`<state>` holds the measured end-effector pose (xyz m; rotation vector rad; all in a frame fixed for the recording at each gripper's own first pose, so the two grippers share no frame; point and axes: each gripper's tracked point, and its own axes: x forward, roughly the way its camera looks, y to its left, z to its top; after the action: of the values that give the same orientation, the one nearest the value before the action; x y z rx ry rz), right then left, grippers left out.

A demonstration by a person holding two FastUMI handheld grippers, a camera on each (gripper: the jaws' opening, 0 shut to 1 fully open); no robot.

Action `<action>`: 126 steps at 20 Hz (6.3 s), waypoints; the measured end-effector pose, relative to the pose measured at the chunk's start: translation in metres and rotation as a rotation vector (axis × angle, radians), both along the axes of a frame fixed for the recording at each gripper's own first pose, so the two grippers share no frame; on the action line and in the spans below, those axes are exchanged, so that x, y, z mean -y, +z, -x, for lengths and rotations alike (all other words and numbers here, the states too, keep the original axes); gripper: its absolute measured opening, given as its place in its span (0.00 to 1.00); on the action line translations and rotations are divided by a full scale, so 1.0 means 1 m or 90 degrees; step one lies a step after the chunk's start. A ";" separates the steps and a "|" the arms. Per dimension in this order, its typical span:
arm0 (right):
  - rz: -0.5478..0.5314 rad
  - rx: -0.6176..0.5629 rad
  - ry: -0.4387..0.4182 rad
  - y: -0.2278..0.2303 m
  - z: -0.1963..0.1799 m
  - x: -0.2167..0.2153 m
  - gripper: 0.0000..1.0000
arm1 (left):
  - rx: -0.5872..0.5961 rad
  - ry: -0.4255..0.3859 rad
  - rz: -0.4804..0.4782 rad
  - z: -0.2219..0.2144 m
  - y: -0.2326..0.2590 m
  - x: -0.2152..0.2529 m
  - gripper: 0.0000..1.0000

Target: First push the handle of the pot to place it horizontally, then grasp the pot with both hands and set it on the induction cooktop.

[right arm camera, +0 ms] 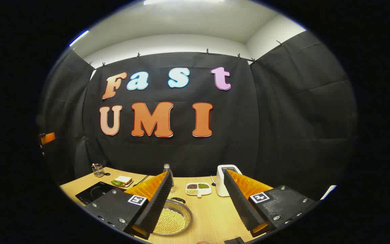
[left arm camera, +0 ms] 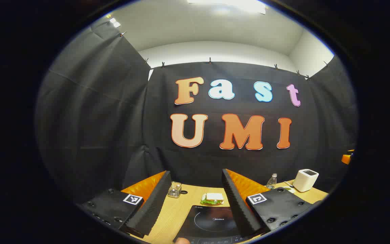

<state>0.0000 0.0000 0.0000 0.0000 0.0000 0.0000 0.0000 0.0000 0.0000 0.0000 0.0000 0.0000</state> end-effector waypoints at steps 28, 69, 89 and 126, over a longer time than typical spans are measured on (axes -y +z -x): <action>0.048 -0.133 0.076 -0.097 0.021 -0.048 0.35 | -0.003 0.010 -0.012 0.008 -0.005 -0.013 0.97; -0.083 -0.497 0.360 -0.313 0.058 -0.260 0.00 | -0.075 0.028 -0.017 -0.009 -0.063 -0.029 0.97; -0.224 -0.493 0.247 -0.320 -0.027 -0.304 0.00 | -0.093 -0.030 -0.016 -0.008 -0.100 0.004 0.97; -0.149 -0.262 0.048 -0.209 -0.121 -0.067 0.76 | -0.335 -0.241 0.024 -0.046 -0.265 0.261 0.98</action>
<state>0.1207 0.0668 -0.2093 0.2340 0.4114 0.0762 0.0458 -0.2607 -0.2652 -0.0375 0.5261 -0.3793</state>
